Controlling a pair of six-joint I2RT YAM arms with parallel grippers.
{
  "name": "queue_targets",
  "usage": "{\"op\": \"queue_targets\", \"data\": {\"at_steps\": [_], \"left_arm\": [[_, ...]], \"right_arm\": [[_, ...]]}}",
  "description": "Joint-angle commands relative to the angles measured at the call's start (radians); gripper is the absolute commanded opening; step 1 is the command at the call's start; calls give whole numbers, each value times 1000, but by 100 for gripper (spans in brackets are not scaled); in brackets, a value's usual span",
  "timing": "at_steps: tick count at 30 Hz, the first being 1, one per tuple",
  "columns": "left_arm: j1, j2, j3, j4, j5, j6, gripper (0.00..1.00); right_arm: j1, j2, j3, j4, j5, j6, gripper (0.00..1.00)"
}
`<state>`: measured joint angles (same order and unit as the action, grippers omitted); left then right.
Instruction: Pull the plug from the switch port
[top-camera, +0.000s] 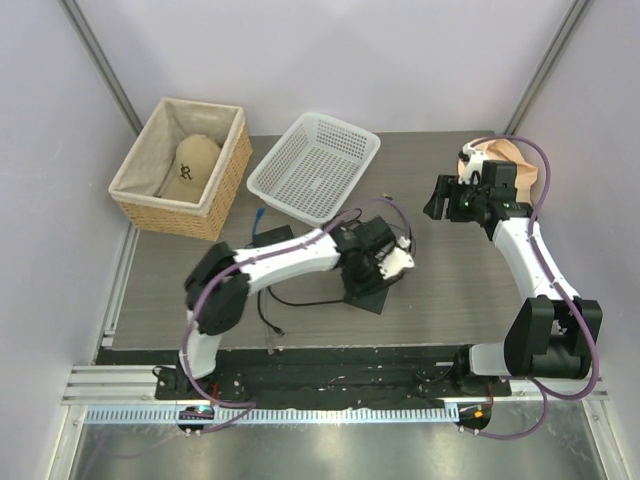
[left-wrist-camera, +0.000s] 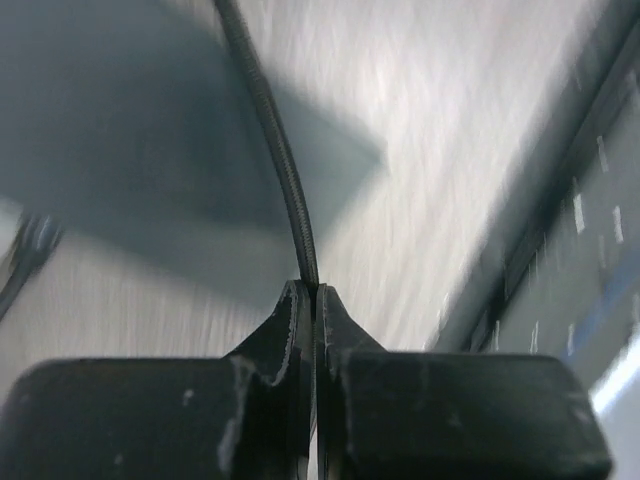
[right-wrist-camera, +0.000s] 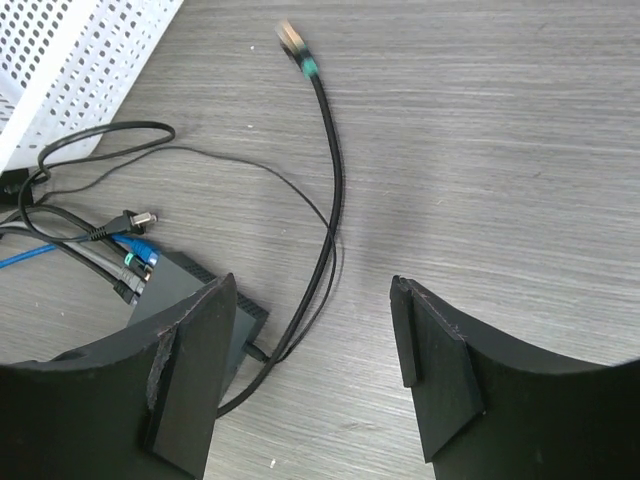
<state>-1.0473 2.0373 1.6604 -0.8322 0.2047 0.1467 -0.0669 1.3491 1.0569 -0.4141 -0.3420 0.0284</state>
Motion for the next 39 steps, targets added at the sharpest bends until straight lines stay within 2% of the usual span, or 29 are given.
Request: {"op": "queue_targets", "data": {"at_steps": [1,2,4,5,7,10,11,13,14,15,17,21,22,24,25,26,28,29,34,35,36,37,39], "left_arm": [[140,-357,-57,-88,187,287,0],[230,-389,-54,-140,256,318,0],[314,-469,-47,-206,413,431,0],[364,-492,-41,-291,429,482,0],[389,-544,-53,-367,408,563,0],[400,-662,-157,-475,277,727,0],[402,-737,-251,-482,178,787,0],[408,-817,-362,-452,61,835,0],[415,-857,-480,-368,-8,838,0],[424,-929,-537,-316,-150,826,0],[460,-986,-644,-215,-241,798,0],[543,-1147,-732,-87,-330,676,0],[550,-1184,-754,-55,-379,689,0],[556,-1248,-856,22,-431,776,0],[555,-1329,-907,62,-514,889,0],[563,-1370,-1023,153,-540,963,0],[576,-1497,-1131,195,-551,1133,0],[582,-1538,-1195,174,-535,1160,0],[584,-1625,-1280,101,-533,1166,0],[583,-1612,-1291,91,-545,1159,3],[583,-1596,-1295,78,-566,1157,13],[583,-1579,-1297,44,-574,1157,37],[584,-1519,-1268,19,-564,1110,51]], "right_arm": [[-2,16,80,31,-37,-4,71],[-4,16,84,31,-43,-2,71],[-4,21,98,17,-64,-14,71],[-4,21,100,11,-66,-21,71],[-4,18,94,3,-57,-24,71],[-4,13,77,5,-49,-22,70],[-4,10,72,11,-52,-22,71],[-4,9,55,26,-55,-22,71],[-4,7,49,32,-54,-13,71],[-4,2,38,37,-54,-10,71],[-4,-1,29,47,-55,-5,71],[-4,-5,12,43,-58,-8,72],[-4,-4,11,43,-58,-8,72],[-4,1,11,44,-60,-1,72],[-4,7,11,52,-61,4,72],[-4,12,11,58,-64,10,72],[-4,18,11,72,-74,30,72],[-4,25,11,77,-75,33,72],[-4,33,25,68,-80,36,72],[-4,33,28,67,-80,30,73],[-4,32,28,64,-78,28,73],[-4,30,26,60,-77,27,73],[-4,22,22,60,-80,27,73]]}}
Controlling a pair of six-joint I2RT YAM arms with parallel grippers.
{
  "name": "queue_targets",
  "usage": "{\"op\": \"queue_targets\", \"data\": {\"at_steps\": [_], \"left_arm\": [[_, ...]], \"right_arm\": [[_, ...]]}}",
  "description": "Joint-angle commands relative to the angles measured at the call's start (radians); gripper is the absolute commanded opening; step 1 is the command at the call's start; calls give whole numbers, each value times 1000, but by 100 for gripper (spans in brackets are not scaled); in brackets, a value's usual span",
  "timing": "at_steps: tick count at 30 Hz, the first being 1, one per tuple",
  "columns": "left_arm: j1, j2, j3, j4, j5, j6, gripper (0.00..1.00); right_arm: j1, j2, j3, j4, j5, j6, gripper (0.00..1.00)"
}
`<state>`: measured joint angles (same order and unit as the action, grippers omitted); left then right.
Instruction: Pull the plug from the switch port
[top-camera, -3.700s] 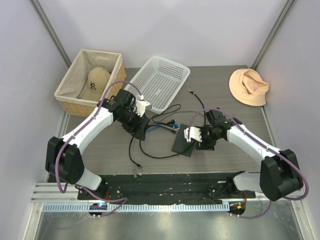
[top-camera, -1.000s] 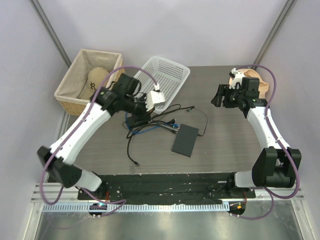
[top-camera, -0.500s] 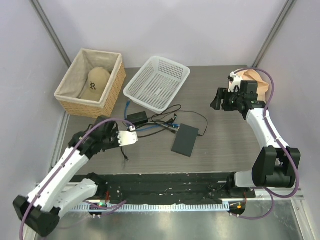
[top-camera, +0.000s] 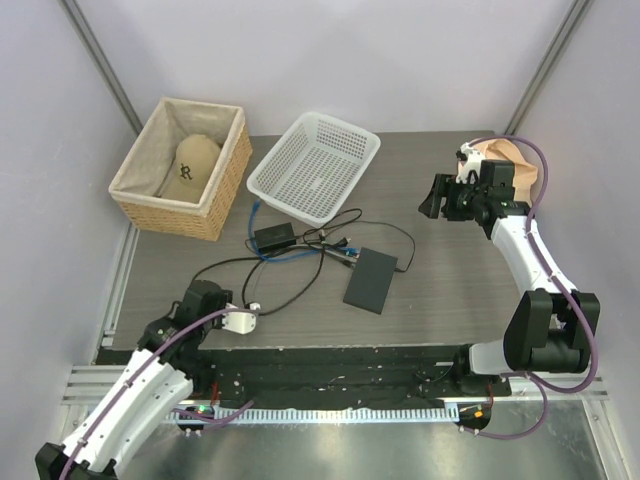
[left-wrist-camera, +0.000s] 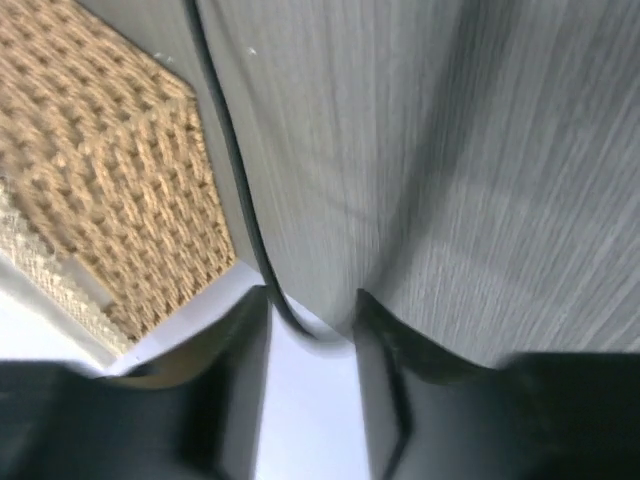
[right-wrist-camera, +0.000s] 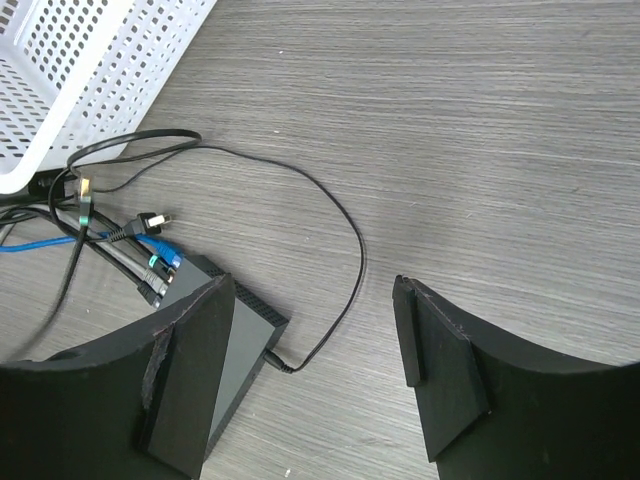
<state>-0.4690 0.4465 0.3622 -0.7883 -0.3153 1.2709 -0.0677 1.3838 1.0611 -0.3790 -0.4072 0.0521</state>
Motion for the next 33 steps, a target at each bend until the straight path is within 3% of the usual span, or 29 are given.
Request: {"op": "queue_targets", "data": {"at_steps": [1,3,4,5,6,11,14,15,17,18,20,21,23,27,33], "left_arm": [[6,93,53,-57,-25,-36,57],[6,150,173,-91,94,-98,62],[4,171,276,-106,151,-117,73],[6,191,331,-106,203,-134,79],[6,243,387,-111,340,-171,82],[-26,507,723,-57,603,-454,83],[-88,723,854,-81,703,-629,70],[-109,769,877,-84,716,-675,59],[-175,894,914,-46,740,-833,48],[-187,940,925,-40,777,-869,28],[-191,1035,919,3,861,-1002,9],[-191,1054,902,26,892,-1027,1],[-192,1084,825,128,930,-1124,0],[-209,1127,748,271,859,-1260,0],[-313,1221,747,398,805,-1295,0]], "right_arm": [[-3,-12,14,23,-16,5,73],[-3,-23,11,20,-19,2,73],[-3,-25,11,11,-19,-3,74],[-1,-26,10,3,-24,-6,74],[-3,-32,10,-4,-25,-17,74],[15,-37,-19,-95,-36,-29,73],[60,-40,-46,-135,-50,-25,72],[68,-43,-64,-139,-51,-15,70],[118,-57,-98,-147,-68,28,67],[130,-60,-110,-146,-77,49,62],[149,-71,-162,-140,-96,197,54],[154,-72,-189,-108,-117,265,46],[186,-74,-257,-87,-154,403,38],[201,-42,-273,-135,-1,373,16],[213,11,-337,-49,5,399,13]]}}
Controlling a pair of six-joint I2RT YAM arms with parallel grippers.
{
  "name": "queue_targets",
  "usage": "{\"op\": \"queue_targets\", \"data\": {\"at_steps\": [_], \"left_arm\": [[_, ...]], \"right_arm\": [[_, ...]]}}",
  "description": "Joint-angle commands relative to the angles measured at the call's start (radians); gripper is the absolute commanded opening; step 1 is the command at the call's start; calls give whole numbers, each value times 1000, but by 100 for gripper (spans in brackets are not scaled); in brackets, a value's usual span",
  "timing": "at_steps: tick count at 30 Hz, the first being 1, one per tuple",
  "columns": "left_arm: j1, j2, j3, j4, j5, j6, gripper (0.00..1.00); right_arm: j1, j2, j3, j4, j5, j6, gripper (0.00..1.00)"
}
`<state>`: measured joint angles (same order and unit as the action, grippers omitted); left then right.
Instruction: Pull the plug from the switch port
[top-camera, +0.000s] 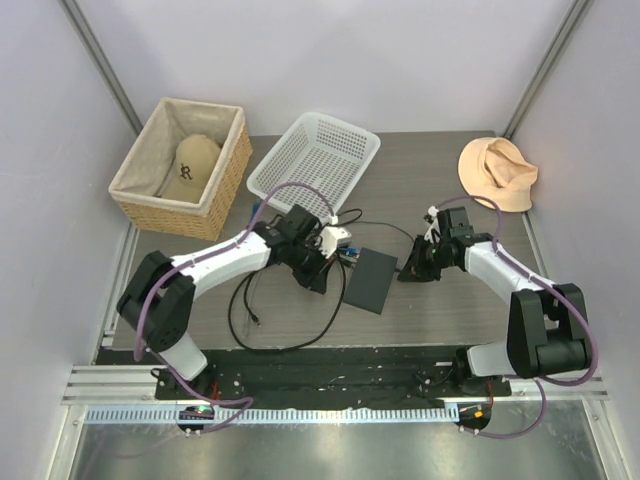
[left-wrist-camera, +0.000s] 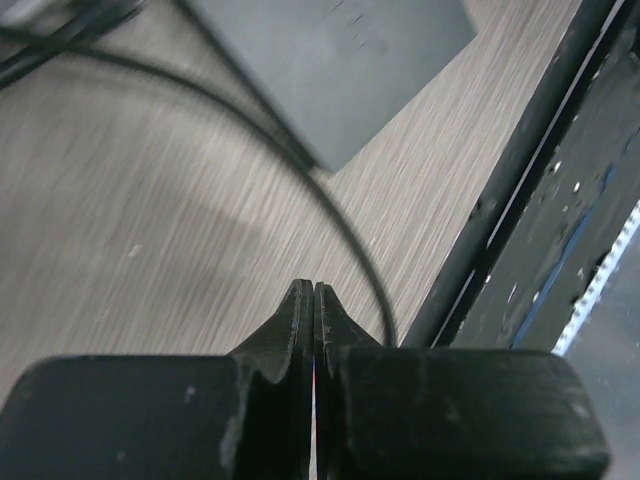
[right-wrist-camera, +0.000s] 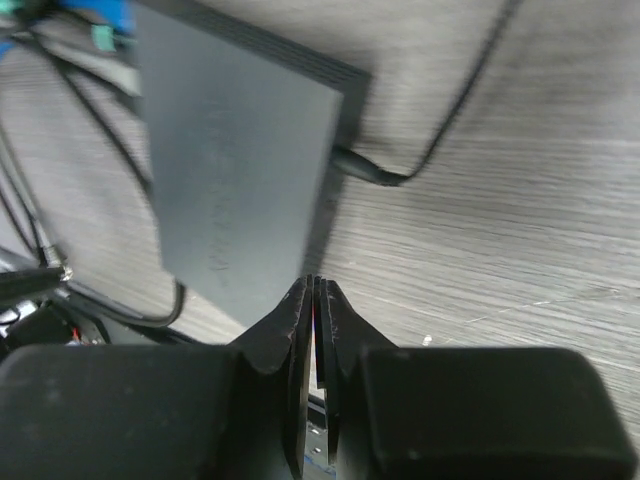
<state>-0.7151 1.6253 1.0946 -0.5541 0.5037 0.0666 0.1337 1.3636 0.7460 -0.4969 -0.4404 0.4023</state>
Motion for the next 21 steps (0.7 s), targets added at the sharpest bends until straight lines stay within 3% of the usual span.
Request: {"op": "queue_targets", "data": {"at_steps": [1,8,14,21], "left_arm": [[-96,77,28,175,-39,-96,0],[-142,183,74,218,-155,-70,0],[-165,220,60,282,-143,-70,0],[-291,287,128,312,-99,-37,4]], "right_arm": [[23,44,-22,76,43,46,13],[46,91,-8,119,95,7,13],[69,115,3,159,112,-22,14],[83,149,35,155,114,-59,17]]}}
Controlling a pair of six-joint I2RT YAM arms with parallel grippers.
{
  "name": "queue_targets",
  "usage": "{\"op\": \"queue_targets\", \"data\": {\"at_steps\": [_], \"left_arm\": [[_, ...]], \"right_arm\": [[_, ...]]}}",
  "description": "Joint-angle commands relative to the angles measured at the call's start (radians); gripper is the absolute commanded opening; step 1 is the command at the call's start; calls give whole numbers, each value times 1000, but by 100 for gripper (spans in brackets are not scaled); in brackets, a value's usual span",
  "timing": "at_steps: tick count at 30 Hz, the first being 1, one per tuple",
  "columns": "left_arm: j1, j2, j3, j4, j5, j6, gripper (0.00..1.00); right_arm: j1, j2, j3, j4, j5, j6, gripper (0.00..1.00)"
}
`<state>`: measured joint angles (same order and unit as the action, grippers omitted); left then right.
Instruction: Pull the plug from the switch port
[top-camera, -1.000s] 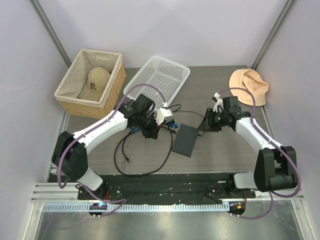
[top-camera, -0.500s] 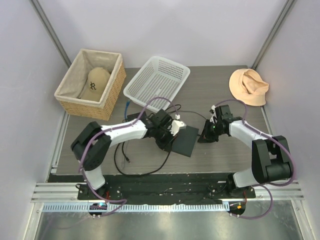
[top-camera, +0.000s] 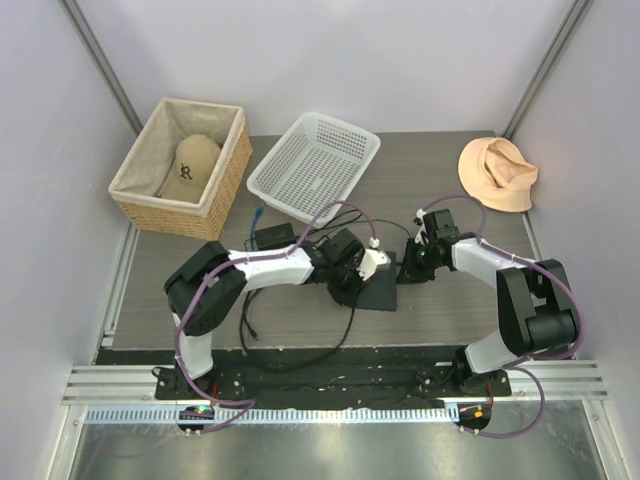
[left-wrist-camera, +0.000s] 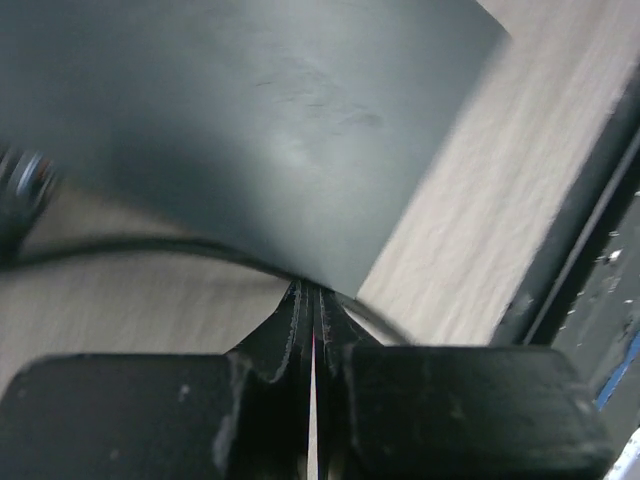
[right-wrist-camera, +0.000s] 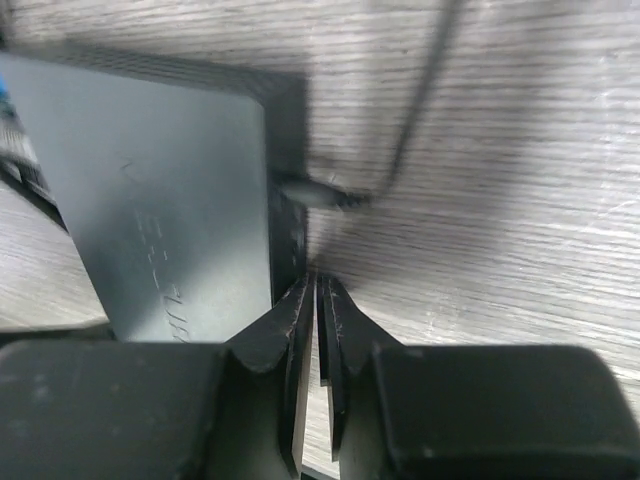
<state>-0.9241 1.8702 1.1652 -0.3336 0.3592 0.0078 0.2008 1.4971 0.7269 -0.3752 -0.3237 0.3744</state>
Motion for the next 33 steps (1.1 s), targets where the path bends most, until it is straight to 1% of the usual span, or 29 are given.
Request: {"op": "queue_targets", "data": {"at_steps": [1,2,4,5,6,7,11,14,16,17,19,20,23,26,28,30,31,33], "left_arm": [[-91,49,66,90,44,24,4],[-99,52,73,90,41,26,4],[-107,46,106,39,34,47,4],[-105,35,113,18,26,66,4],[-96,14,113,-31,24,87,4],[-85,-34,103,-47,24,130,4],[-4,-169,53,-122,44,225,4],[46,-221,53,-177,24,285,4],[71,-232,65,-231,37,316,5],[103,-238,68,-281,43,334,5],[145,-246,65,-332,76,345,4],[184,-247,51,-378,89,363,4],[243,-259,-1,-432,122,424,4],[263,-273,-57,-426,133,458,3],[263,-267,-79,-404,113,460,4],[263,-249,-107,-357,78,462,4],[263,-220,-113,-343,23,475,4],[266,-189,-110,-318,-32,497,4]], "right_arm": [[15,26,58,35,-3,-35,18],[17,29,75,30,-2,-40,18],[15,26,103,-19,17,-67,18],[14,19,142,-48,28,-89,18],[14,11,166,-112,46,-115,19],[6,-9,187,-148,61,-170,19],[-46,-34,276,-269,107,-241,22],[-101,-37,302,-281,94,-261,25],[-115,-37,316,-283,62,-276,26],[-124,-41,319,-280,46,-284,26],[-126,-55,313,-275,19,-295,28],[-124,-63,309,-269,17,-299,29],[-126,-83,292,-248,21,-299,31],[-127,-110,267,-223,22,-292,32],[-130,-129,246,-212,20,-279,33],[-135,-136,235,-202,18,-273,33],[-138,-144,232,-197,18,-273,34],[-144,-152,233,-194,18,-270,34]]}}
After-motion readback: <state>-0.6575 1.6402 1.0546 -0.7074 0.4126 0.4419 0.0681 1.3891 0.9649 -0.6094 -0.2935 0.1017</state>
